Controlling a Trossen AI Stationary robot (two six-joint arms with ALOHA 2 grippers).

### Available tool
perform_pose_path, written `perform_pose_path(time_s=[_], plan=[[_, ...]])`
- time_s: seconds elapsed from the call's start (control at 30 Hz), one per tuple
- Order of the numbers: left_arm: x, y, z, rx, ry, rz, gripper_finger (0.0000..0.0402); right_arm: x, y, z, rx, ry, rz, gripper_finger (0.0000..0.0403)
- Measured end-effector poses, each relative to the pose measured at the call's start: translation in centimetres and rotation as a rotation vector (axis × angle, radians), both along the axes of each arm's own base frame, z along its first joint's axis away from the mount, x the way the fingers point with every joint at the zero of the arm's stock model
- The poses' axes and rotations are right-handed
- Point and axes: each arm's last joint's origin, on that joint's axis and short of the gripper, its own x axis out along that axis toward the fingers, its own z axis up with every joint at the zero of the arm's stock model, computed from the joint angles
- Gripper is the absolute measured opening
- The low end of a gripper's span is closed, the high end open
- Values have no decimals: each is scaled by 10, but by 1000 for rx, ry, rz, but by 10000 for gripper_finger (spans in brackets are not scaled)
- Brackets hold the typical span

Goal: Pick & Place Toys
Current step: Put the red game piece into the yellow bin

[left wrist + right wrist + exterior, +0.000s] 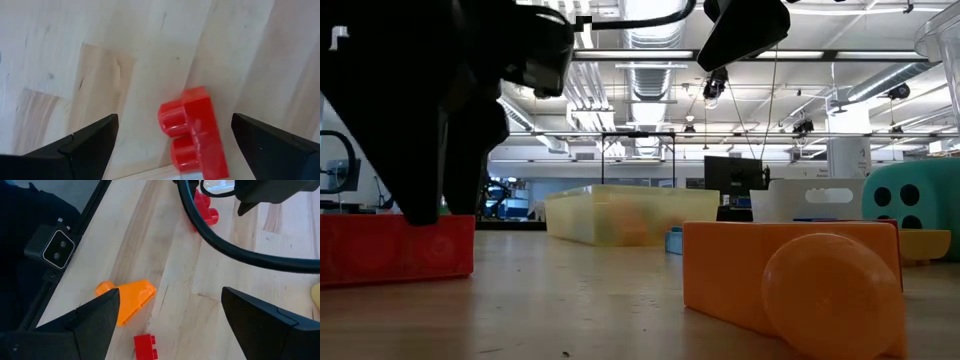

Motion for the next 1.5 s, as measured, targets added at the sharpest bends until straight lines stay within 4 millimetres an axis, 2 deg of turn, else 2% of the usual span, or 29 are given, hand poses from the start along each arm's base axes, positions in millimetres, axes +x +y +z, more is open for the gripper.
perform_pose_path(time_s=[0.5, 0.63, 1.07, 1.5], plan=[[-8, 4, -18, 7, 7, 3, 392, 0, 0, 0, 0, 0, 0, 343], [-8, 3, -18, 5, 3, 3, 376, 0, 0, 0, 0, 0, 0, 343], [-4, 1, -18, -17, -35, -5, 199, 0, 0, 0, 0, 0, 0, 343], [-6, 5, -23, -26, -57, -42, 55, 0, 0, 0, 0, 0, 0, 343]])
